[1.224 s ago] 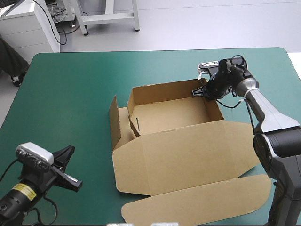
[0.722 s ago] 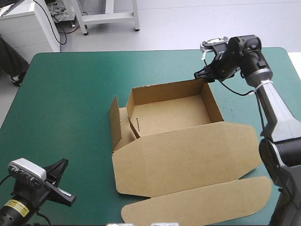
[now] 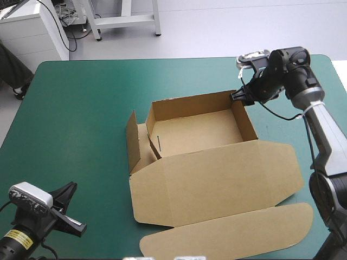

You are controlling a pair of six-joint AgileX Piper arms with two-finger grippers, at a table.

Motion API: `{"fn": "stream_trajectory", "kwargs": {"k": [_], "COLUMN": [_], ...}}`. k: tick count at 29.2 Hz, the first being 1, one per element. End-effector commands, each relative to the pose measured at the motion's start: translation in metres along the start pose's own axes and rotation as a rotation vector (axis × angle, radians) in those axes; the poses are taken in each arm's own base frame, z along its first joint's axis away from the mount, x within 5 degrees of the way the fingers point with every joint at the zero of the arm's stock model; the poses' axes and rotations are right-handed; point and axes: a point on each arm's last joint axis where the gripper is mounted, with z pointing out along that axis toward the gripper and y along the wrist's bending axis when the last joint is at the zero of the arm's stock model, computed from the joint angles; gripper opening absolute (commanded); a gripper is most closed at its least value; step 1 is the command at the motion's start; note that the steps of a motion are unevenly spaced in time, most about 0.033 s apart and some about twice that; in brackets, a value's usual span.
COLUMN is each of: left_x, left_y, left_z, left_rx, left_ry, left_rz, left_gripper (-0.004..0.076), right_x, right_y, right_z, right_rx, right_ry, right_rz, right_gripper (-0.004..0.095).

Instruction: Fold the box

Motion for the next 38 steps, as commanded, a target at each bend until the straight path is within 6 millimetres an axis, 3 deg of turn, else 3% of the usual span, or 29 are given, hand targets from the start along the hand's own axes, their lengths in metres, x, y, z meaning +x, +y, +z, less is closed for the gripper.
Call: {"fn": "stream_trajectory", "kwargs": {"k": [1,5,8,12,15,21,29,38], "left_x": [-0.013,-0.013,-0.013,-0.013,-0.013,-0.013,-0.013,-0.013], "left_y": [0.001,0.001,0.001,0.001,0.001,0.001,0.001,0.002], "left_z": [-0.003,-0.003,-0.003,-0.003,-0.003,-0.003,-0.003,-0.003], "left_rx": [-0.003,-0.005,-0.005,-0.007,-0.007,-0.007,-0.007,-0.009], "left_ry": [-0.088,-0.088,-0.088,-0.088,-0.088,-0.088,-0.085,-0.085], "left_rz": [-0.015,-0.012,-0.012,-0.009,-0.008,-0.008,-0.008,-0.007], "left_gripper": [-0.0007,-0.0007,-0.0008,-0.0008,-0.0008,-0.0008,-0.0008,-0.0008], "right_x": [0.011,0.025,0.026,0.027,0.027,0.026,0.012,0.037], "right_y": [-0.002,-0.001,0.001,0.002,0.002,0.000,-0.001,-0.003], "right_z": [0.007,0.045,0.056,0.059,0.059,0.053,-0.019,-0.114], "right_rx": [0.008,-0.017,-0.043,-0.056,-0.052,-0.036,0.023,0.136], "right_ry": [0.053,0.175,0.185,0.192,0.193,0.199,-0.009,-0.218], "right_rz": [-0.004,0.005,0.018,0.031,0.031,0.021,0.010,0.026], "right_gripper": [0.0463,0.0463,0.0431,0.0230,-0.0026,-0.0019,-0.0019,-0.0020]}}
